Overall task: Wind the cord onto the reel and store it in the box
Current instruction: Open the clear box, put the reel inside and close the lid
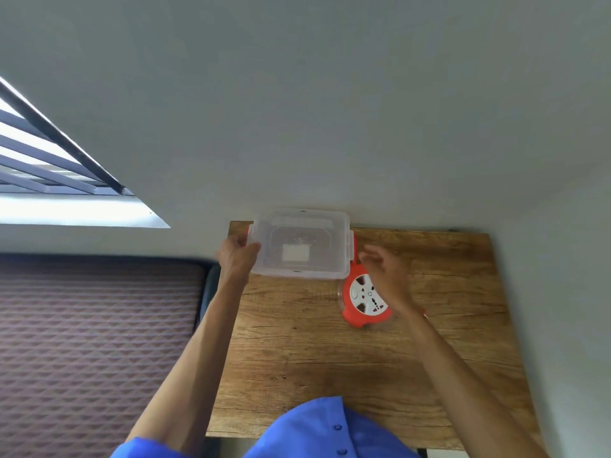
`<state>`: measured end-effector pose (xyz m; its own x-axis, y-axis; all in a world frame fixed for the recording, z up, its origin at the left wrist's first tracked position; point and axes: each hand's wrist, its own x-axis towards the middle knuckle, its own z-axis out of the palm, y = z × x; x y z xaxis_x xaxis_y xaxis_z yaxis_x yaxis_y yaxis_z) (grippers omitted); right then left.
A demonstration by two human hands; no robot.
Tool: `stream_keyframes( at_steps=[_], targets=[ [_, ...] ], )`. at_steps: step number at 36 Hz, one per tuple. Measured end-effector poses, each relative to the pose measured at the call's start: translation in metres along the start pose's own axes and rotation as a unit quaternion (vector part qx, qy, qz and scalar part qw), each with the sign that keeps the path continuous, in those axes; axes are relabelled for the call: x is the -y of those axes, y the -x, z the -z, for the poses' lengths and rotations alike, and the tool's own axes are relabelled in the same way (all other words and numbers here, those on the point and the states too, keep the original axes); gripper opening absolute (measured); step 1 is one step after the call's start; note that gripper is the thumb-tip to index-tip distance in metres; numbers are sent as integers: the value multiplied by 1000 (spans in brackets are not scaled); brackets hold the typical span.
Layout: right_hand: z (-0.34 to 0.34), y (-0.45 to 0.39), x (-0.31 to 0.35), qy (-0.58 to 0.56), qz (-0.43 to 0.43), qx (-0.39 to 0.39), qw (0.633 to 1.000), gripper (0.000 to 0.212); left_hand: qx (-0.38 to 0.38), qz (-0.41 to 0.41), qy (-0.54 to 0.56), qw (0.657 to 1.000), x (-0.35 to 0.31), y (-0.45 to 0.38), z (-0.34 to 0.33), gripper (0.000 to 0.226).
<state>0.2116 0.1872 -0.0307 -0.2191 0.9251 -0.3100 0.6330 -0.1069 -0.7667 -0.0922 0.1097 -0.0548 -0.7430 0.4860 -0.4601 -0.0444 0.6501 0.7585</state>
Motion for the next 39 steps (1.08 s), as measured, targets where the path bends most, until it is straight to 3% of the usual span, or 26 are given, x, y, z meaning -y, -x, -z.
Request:
stream_keyframes(
  at_steps=[3,7,11,12,16,23,28,33,39],
  targets=[
    [-13,-9,35,-154,-61,64,984,18,-9,1,-3,1000,-1,0,-2,22],
    [-23,-31,53,-220,-184,47,957,32,14,7,11,1000,-7,-1,2,35],
    [-22,-39,58,-245,-220,51,943,35,89,39,67,993,-24,5,10,115],
    [-22,-41,57,-261,-229,48,936,33,119,34,85,989,-25,5,12,122],
    [-18,-50,57,-303,-258,20,917,13,209,-4,157,965,-29,3,20,90],
    [-17,-54,51,-306,-242,60,919,28,245,33,150,957,-38,-4,22,83],
    [-19,-57,56,-332,-249,42,909,22,198,106,190,956,-37,-16,31,78],
    [-24,-57,63,-331,-263,21,906,19,196,96,180,959,-40,-13,27,60],
    [-21,-56,58,-386,-279,-13,879,21,205,117,221,946,-39,-9,37,86]
  ],
)
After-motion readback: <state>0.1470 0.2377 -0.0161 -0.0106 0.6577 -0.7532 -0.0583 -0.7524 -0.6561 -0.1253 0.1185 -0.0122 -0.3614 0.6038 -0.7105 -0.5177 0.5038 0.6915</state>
